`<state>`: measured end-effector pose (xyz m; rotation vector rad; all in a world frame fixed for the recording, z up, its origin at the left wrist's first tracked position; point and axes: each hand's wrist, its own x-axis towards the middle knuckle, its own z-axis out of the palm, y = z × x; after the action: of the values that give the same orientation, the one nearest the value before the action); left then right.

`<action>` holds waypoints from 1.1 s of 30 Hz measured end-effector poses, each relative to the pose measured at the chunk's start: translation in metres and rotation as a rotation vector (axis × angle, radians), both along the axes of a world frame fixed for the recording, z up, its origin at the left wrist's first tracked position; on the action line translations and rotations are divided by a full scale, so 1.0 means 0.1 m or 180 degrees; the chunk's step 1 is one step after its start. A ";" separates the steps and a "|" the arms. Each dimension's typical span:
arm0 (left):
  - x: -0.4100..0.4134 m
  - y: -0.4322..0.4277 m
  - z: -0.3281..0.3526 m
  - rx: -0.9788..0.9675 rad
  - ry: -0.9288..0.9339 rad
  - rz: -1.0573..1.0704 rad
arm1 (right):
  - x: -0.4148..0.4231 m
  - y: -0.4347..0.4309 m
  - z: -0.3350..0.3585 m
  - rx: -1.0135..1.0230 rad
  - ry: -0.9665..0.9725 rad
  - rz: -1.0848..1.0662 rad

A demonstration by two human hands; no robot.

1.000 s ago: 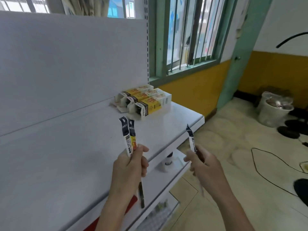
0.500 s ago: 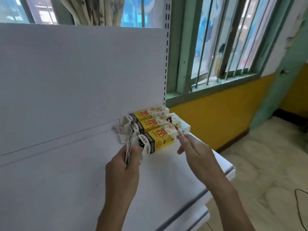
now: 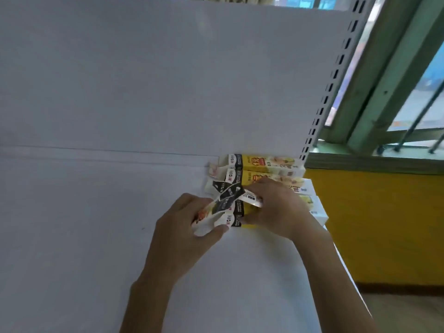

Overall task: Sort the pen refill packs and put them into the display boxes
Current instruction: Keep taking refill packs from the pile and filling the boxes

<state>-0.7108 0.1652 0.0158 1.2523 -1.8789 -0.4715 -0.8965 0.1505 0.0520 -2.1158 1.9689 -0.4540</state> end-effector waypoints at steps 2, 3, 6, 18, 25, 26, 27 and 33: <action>-0.05 0.05 0.01 -0.0124 0.0040 -0.0092 | -0.05 0.02 0.02 -0.0017 -0.0220 0.0217; -0.07 0.08 0.03 -0.0185 0.0142 -0.0171 | -0.09 0.03 0.05 -0.0016 -0.0435 0.0325; -0.17 0.15 0.19 -0.0527 0.0296 -0.0325 | -0.23 0.07 0.20 0.0146 -0.1405 0.0446; -0.74 0.17 0.61 -0.1628 -0.0343 -0.0322 | -0.82 0.23 0.27 -0.0266 -0.4322 0.1157; -0.89 0.19 0.65 -0.1763 -0.0477 -0.0494 | -0.89 0.43 0.85 -0.2650 -0.3843 0.0214; -0.90 0.20 0.65 -0.1799 -0.0475 -0.0516 | -0.86 0.48 0.89 -0.2694 -0.3739 0.0281; -0.91 0.21 0.65 -0.1834 -0.0481 -0.0530 | -0.82 0.52 0.92 -0.2666 -0.3566 0.0393; -0.95 0.28 0.67 -0.1989 -0.0540 -0.0703 | -0.71 0.54 0.89 -0.1687 -0.0888 0.0756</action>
<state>-0.8061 0.1936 0.0830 0.6875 -2.0904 0.1222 -0.9672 0.2042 0.1406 -2.3724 1.5334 -1.2576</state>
